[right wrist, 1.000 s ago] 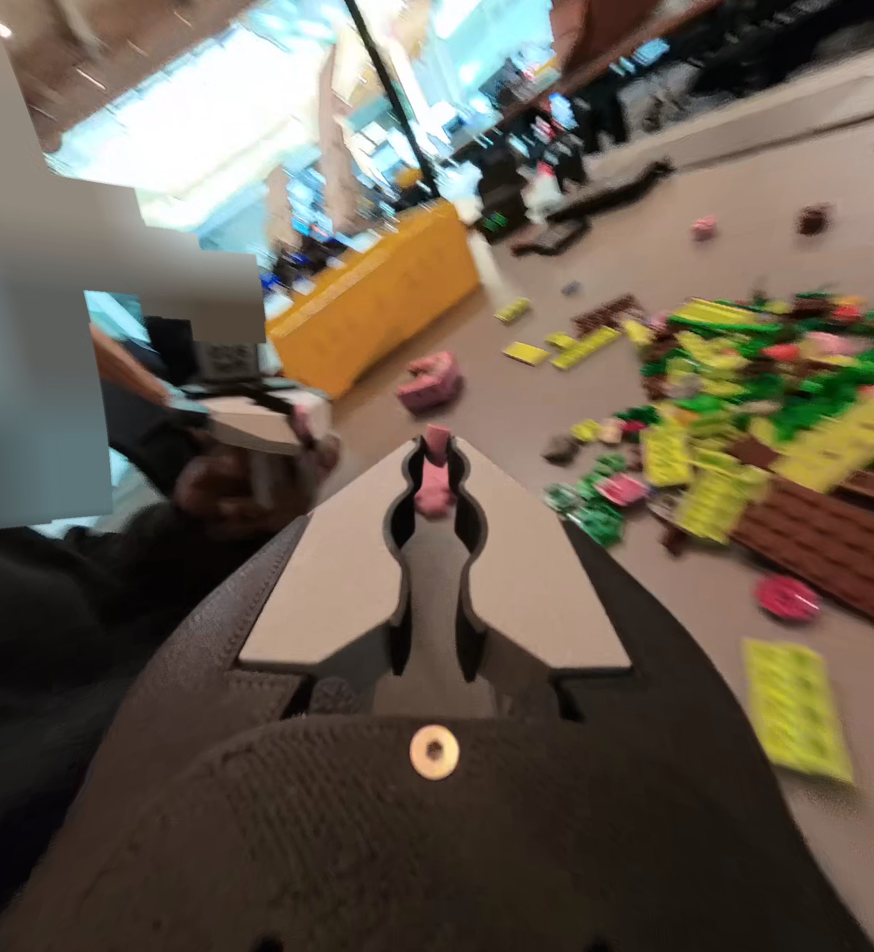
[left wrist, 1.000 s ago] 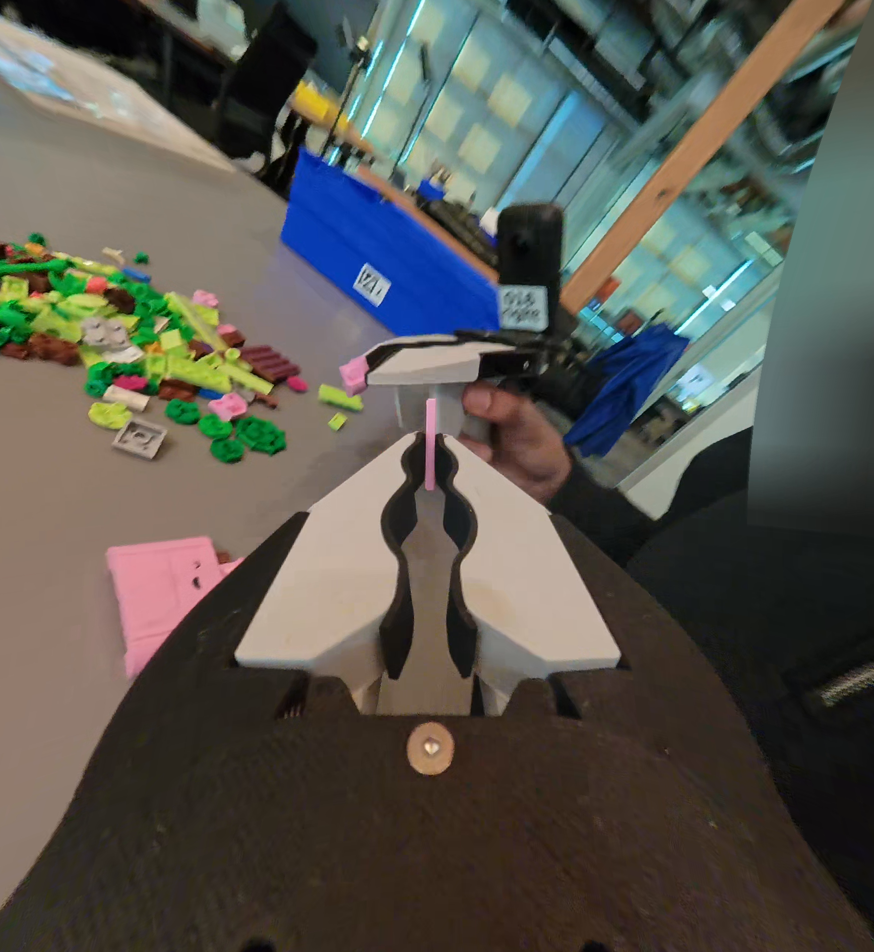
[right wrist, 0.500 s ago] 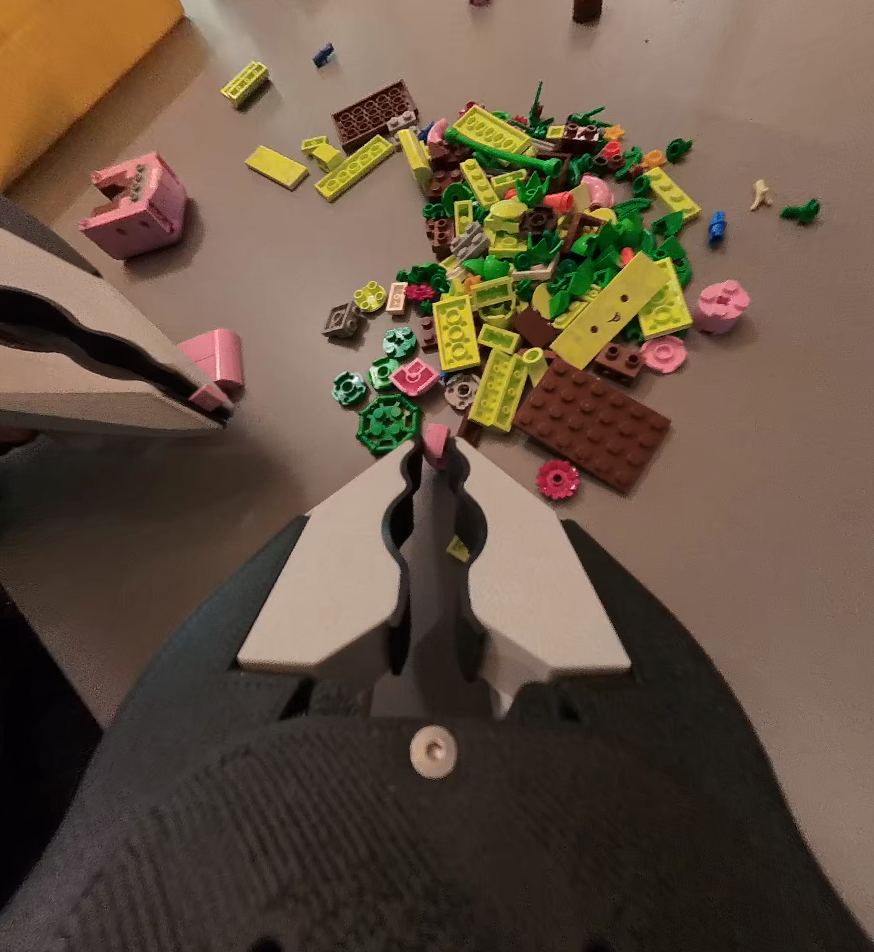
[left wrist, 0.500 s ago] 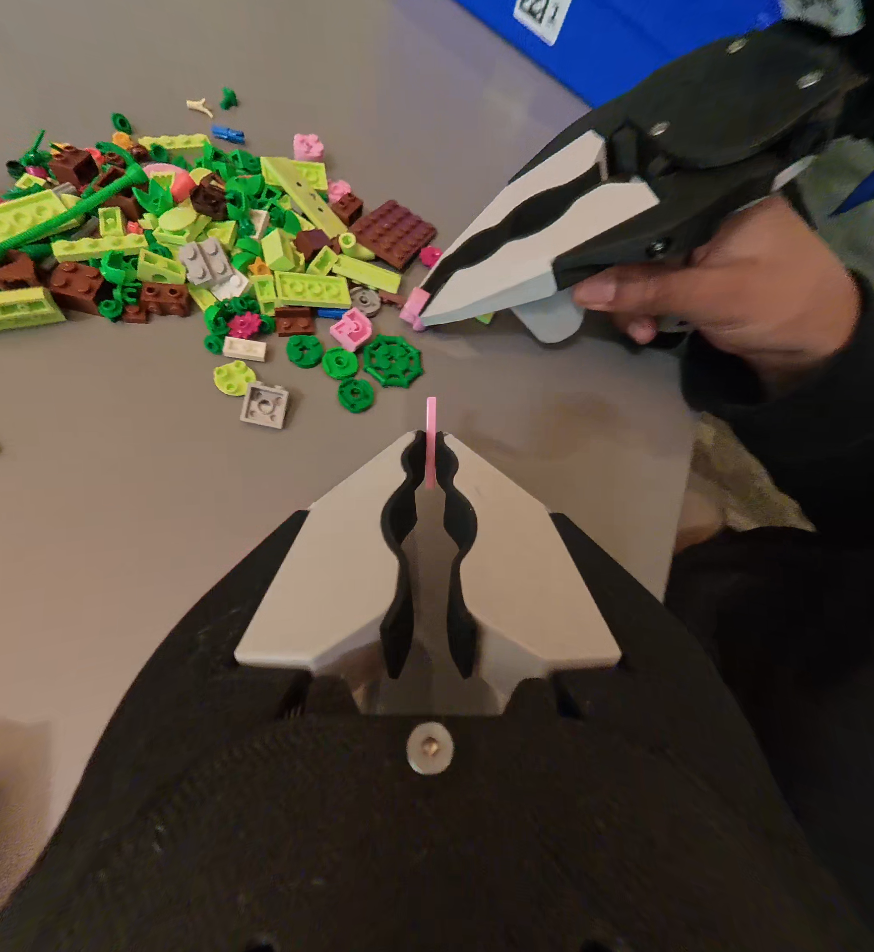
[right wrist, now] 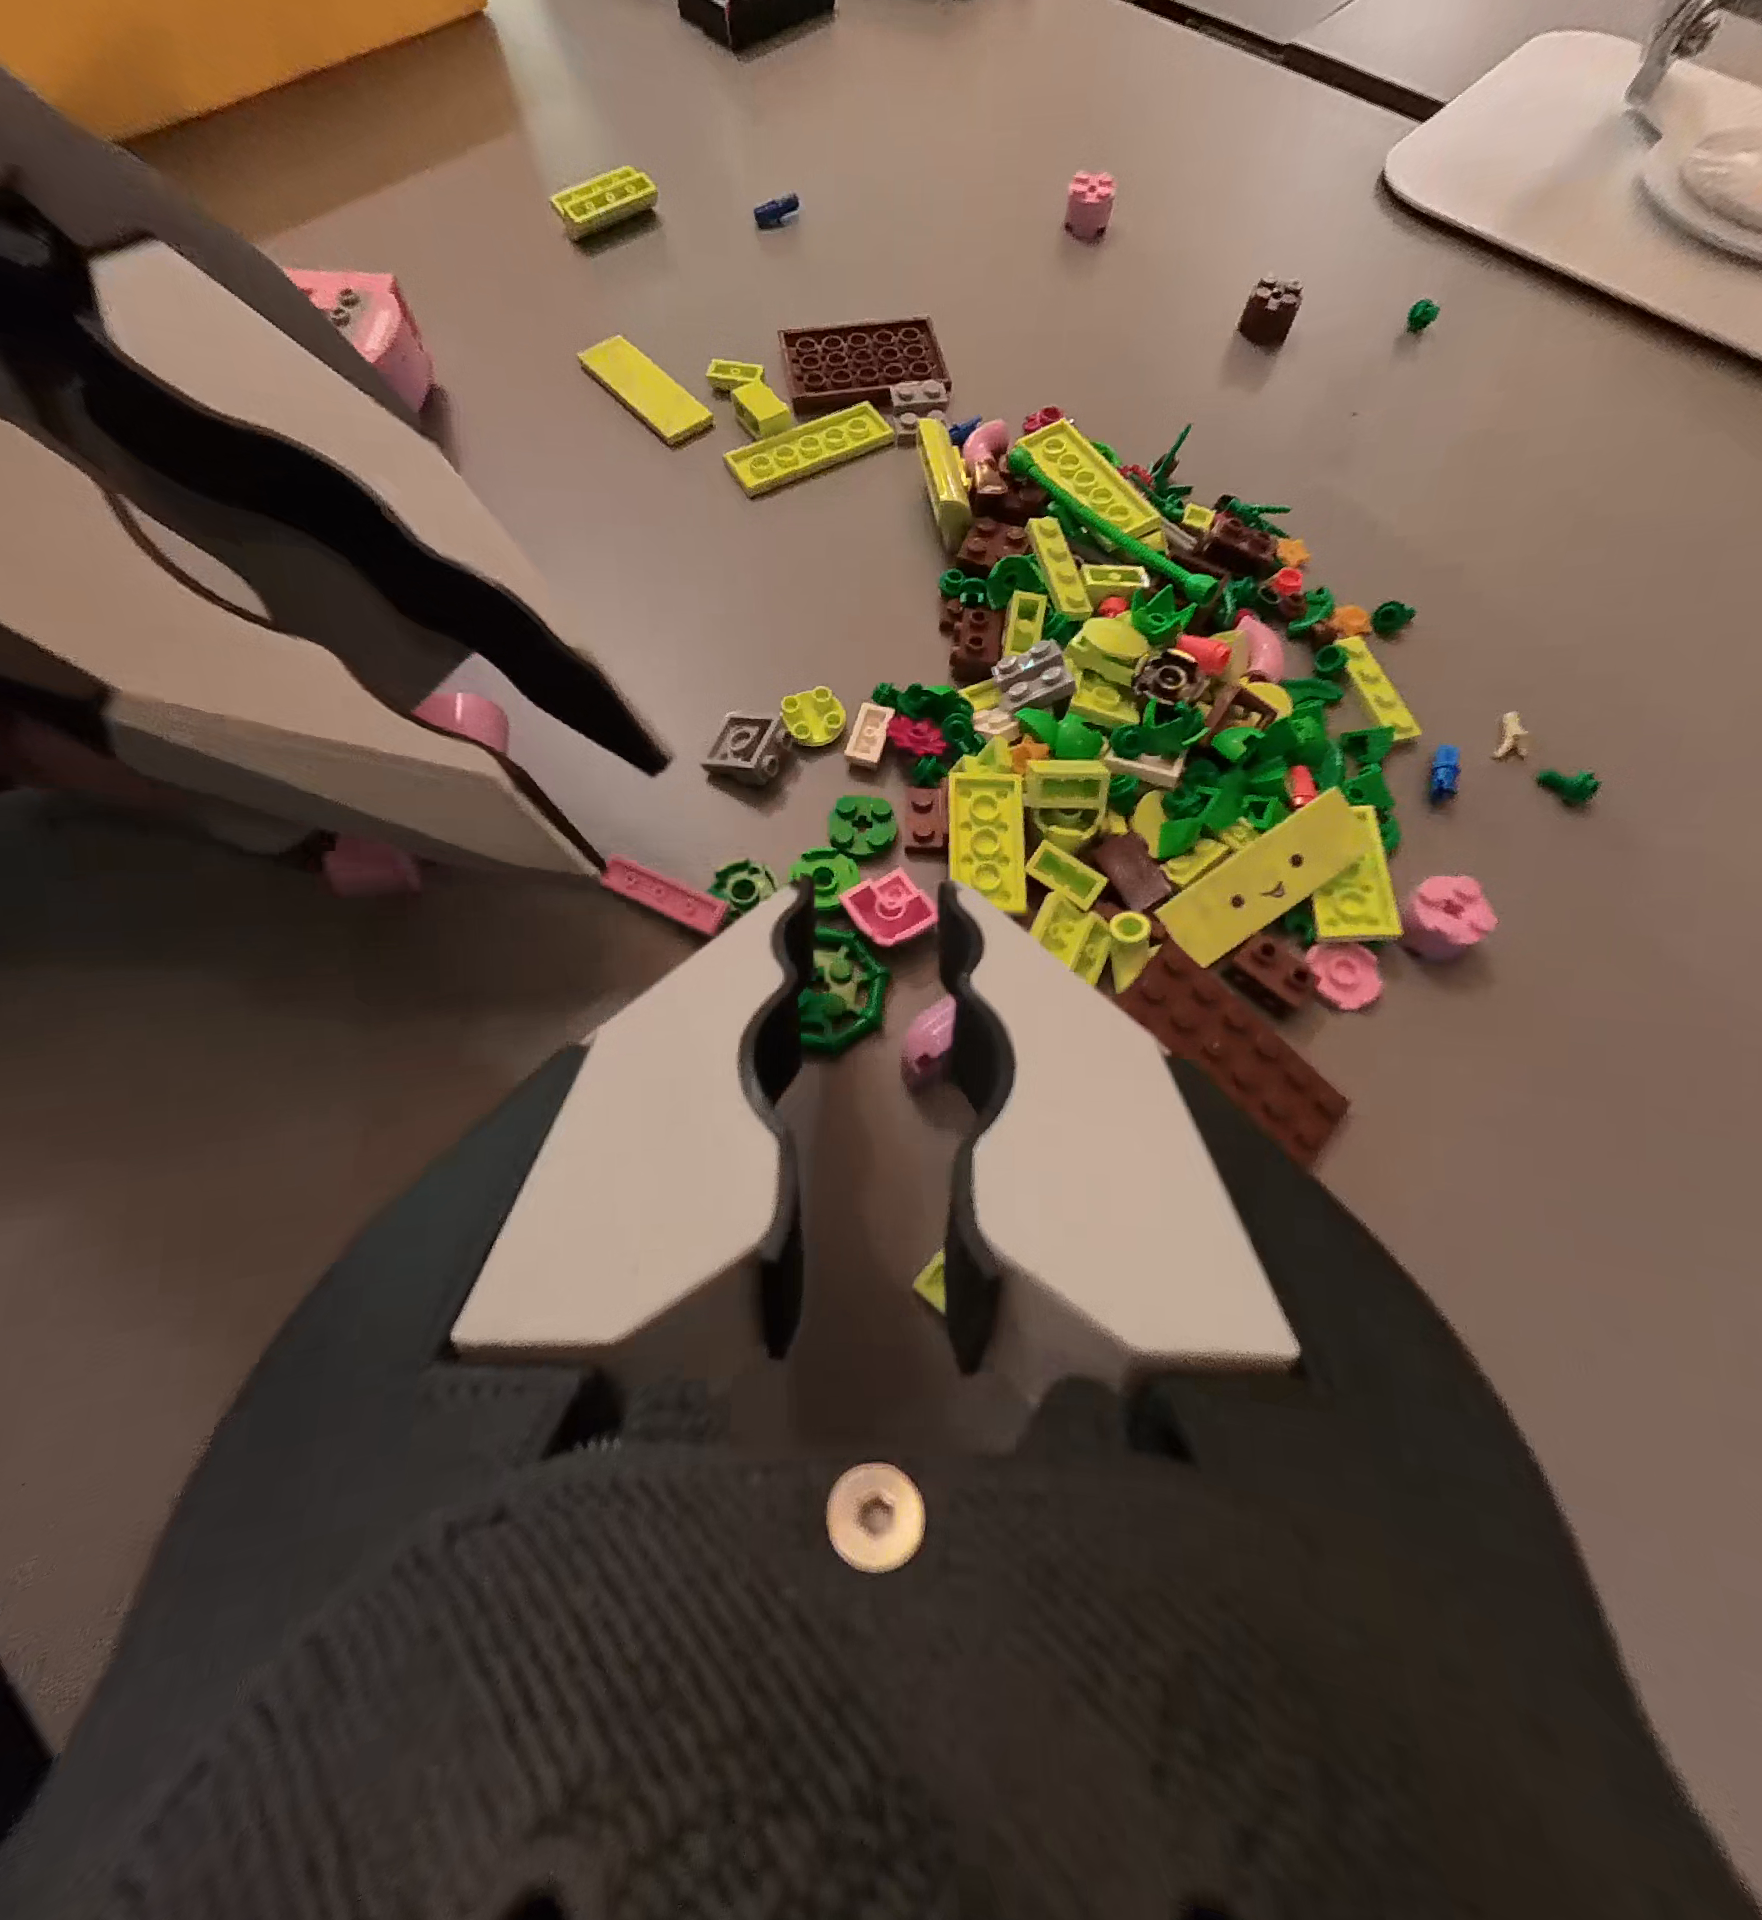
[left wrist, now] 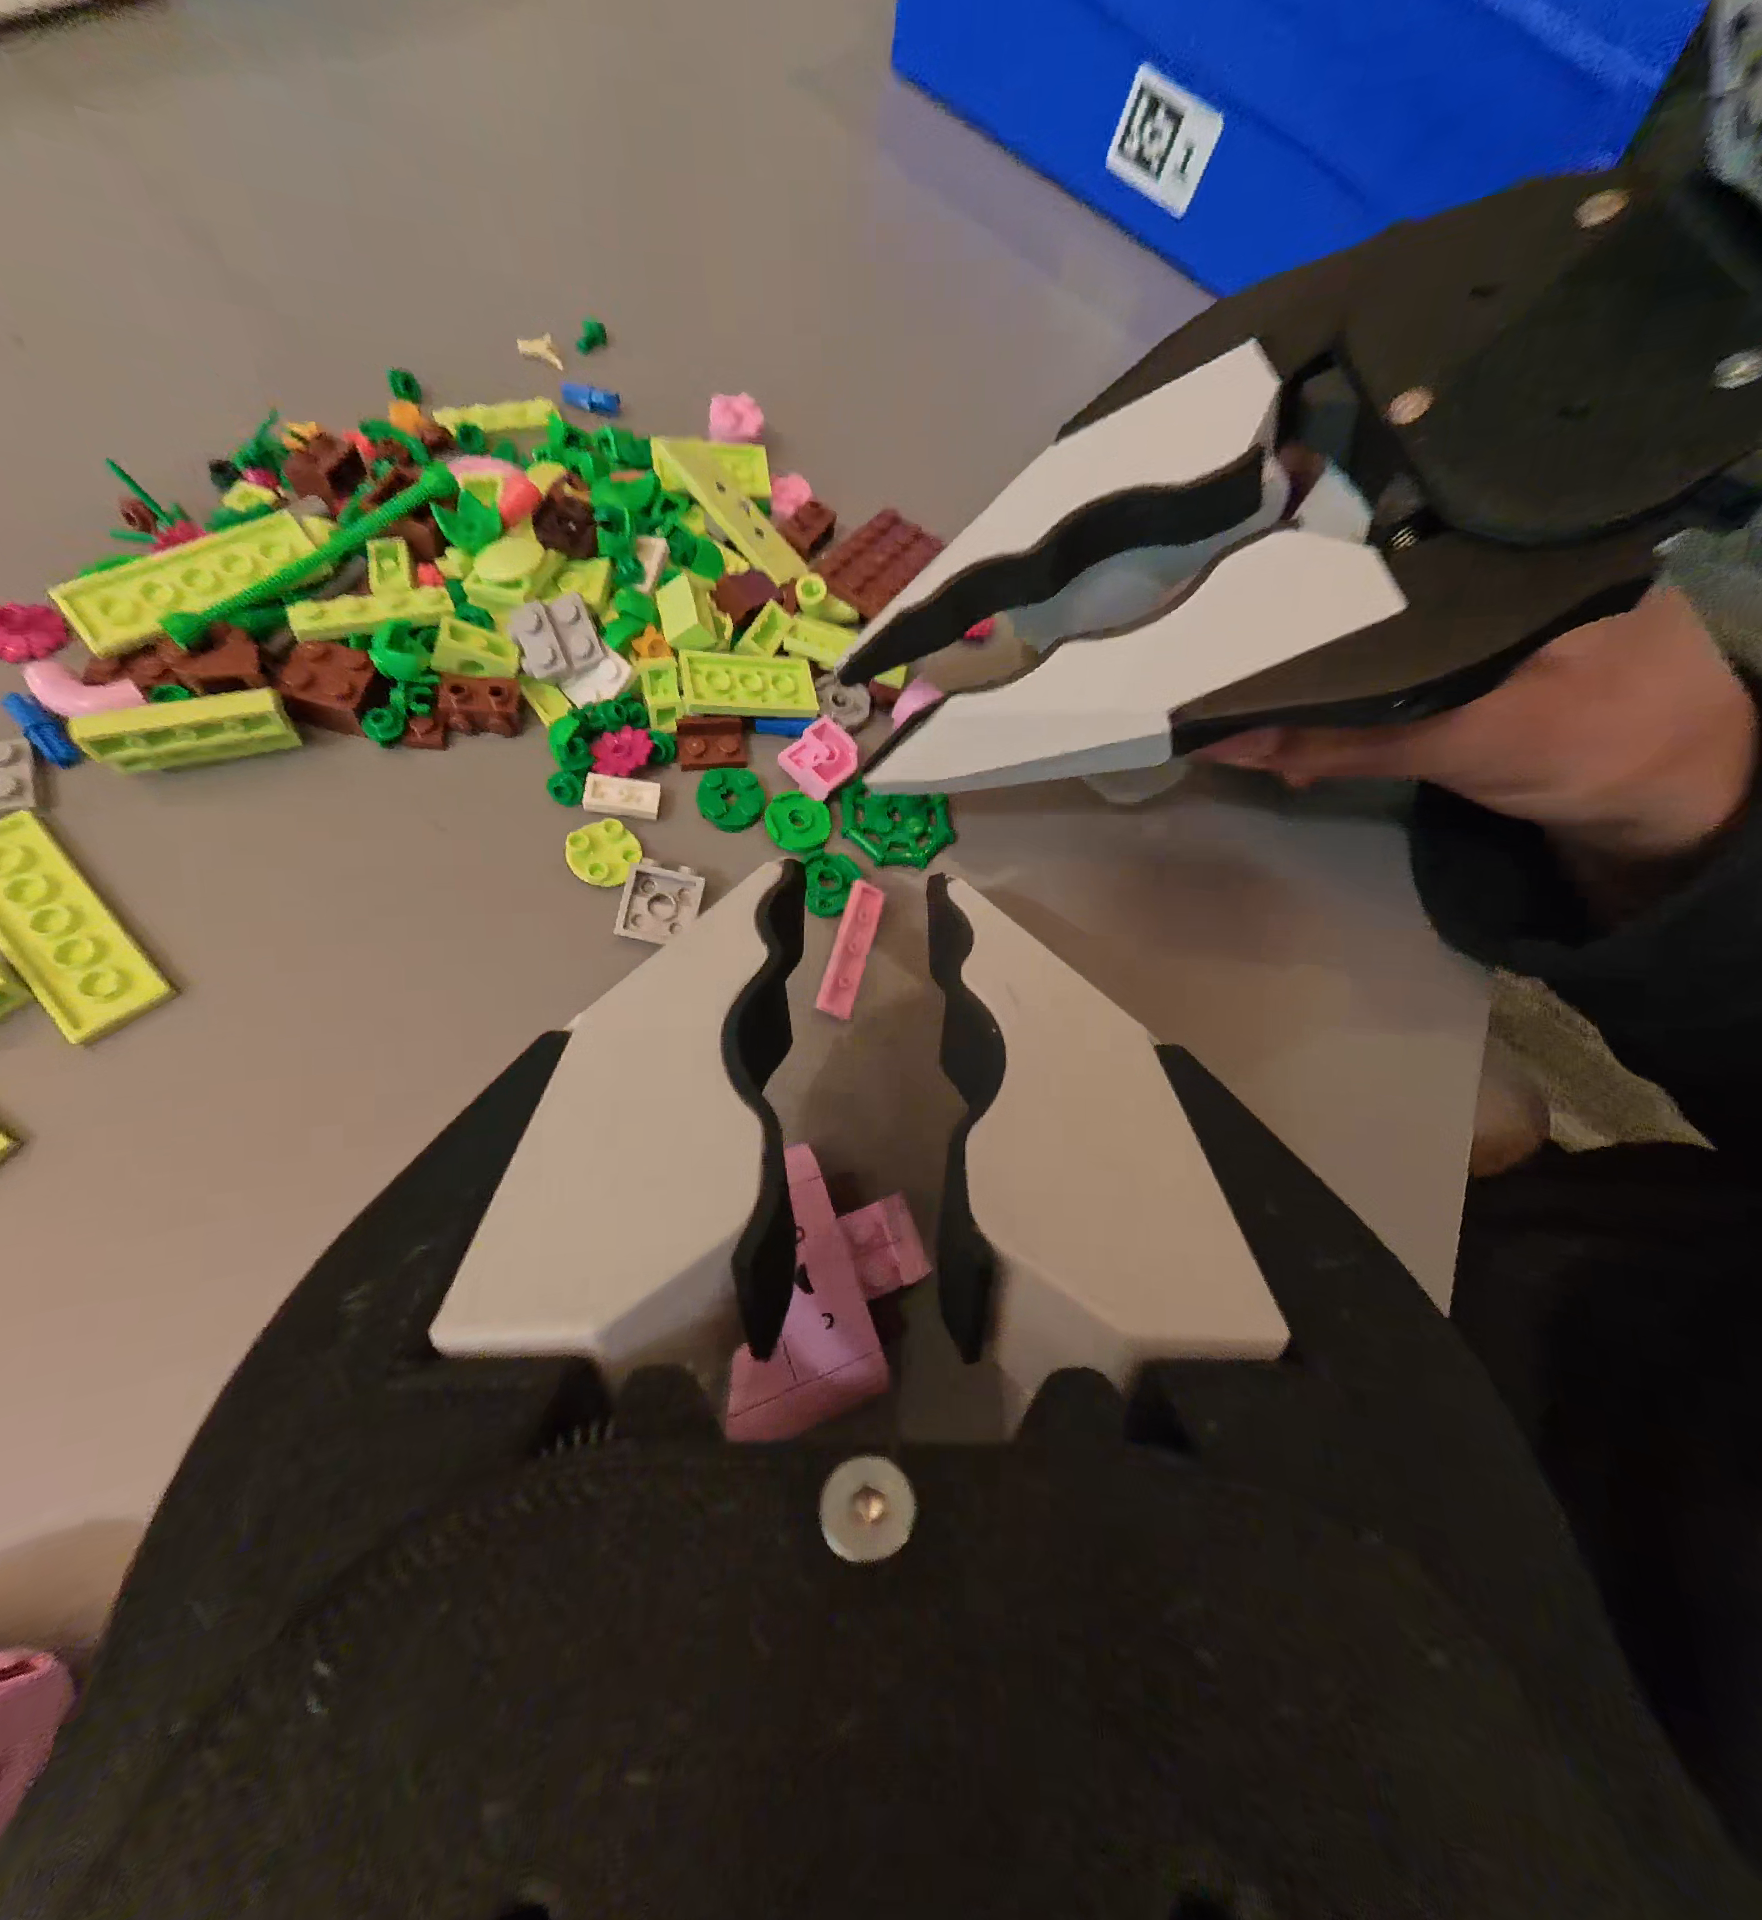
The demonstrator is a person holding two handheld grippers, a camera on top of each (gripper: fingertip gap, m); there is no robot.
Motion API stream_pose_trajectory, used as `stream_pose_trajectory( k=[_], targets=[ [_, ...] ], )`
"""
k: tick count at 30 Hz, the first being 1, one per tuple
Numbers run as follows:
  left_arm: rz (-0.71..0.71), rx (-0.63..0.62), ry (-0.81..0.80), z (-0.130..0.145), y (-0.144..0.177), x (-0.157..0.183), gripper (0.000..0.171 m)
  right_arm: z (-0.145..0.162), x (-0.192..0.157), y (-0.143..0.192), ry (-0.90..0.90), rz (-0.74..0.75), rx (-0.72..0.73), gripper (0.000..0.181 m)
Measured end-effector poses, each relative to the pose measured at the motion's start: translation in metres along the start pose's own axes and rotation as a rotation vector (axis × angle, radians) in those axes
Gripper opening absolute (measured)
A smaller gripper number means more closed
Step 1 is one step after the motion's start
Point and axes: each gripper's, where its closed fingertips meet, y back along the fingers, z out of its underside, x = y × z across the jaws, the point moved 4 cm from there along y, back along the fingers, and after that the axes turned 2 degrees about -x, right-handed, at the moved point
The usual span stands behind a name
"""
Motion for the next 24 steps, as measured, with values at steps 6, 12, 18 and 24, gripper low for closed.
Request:
stream_pose_trajectory(
  k=[6,12,18,24],
  targets=[
    [0.058,0.118,0.01,-0.007,0.009,-0.001,0.019,0.007,0.0,-0.012,0.004,-0.036,-0.092,0.024],
    [0.106,0.171,0.016,-0.01,0.014,0.0,0.018,0.006,0.002,-0.014,0.007,-0.034,-0.095,0.007],
    [0.159,0.236,0.045,-0.014,0.022,-0.001,0.019,-0.012,0.004,0.008,-0.139,-0.175,0.095,0.0],
    [0.165,0.258,0.057,-0.015,0.024,-0.002,0.019,-0.016,0.02,0.034,-0.37,-0.361,0.25,0.0]
  ],
)
